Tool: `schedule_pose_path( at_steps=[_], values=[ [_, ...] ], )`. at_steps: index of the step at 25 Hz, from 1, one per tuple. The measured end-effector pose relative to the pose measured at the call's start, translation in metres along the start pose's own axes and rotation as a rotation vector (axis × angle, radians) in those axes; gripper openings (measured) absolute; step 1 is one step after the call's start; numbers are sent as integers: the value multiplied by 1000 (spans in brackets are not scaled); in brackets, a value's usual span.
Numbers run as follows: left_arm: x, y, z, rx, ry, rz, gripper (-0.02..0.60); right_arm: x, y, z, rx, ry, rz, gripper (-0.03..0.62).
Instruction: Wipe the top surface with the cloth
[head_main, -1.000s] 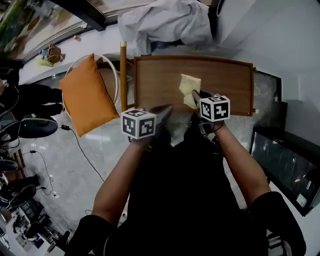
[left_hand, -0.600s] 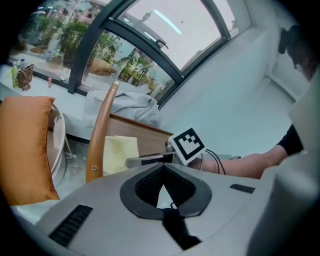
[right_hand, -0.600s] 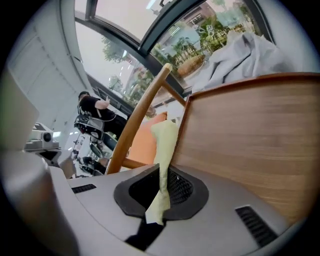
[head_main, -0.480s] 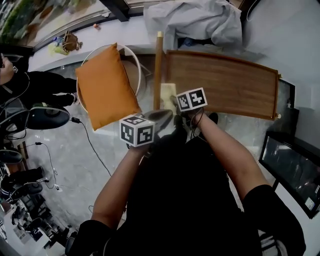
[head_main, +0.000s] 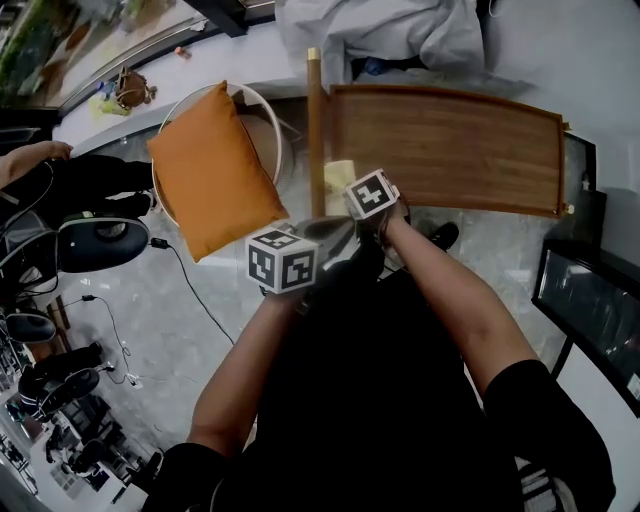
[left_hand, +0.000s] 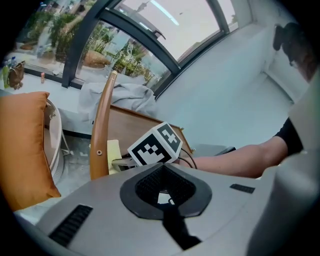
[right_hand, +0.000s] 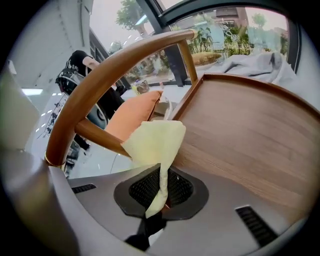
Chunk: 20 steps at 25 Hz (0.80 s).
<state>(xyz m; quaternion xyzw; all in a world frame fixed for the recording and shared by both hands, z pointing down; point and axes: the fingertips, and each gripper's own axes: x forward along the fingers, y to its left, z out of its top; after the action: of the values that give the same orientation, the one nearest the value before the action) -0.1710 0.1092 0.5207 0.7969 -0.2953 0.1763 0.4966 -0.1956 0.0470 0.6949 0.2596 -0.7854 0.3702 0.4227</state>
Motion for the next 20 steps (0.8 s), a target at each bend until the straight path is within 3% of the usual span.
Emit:
schedule_pose_path(
  at_steps=[11,20],
  values=[
    [54,-15,4,5,50,7,8,-44,-60,-41,47,11,-16,32],
    [133,-75,12,25,95,-41,8,-106,-152,-89,116,30,-82,32]
  ],
)
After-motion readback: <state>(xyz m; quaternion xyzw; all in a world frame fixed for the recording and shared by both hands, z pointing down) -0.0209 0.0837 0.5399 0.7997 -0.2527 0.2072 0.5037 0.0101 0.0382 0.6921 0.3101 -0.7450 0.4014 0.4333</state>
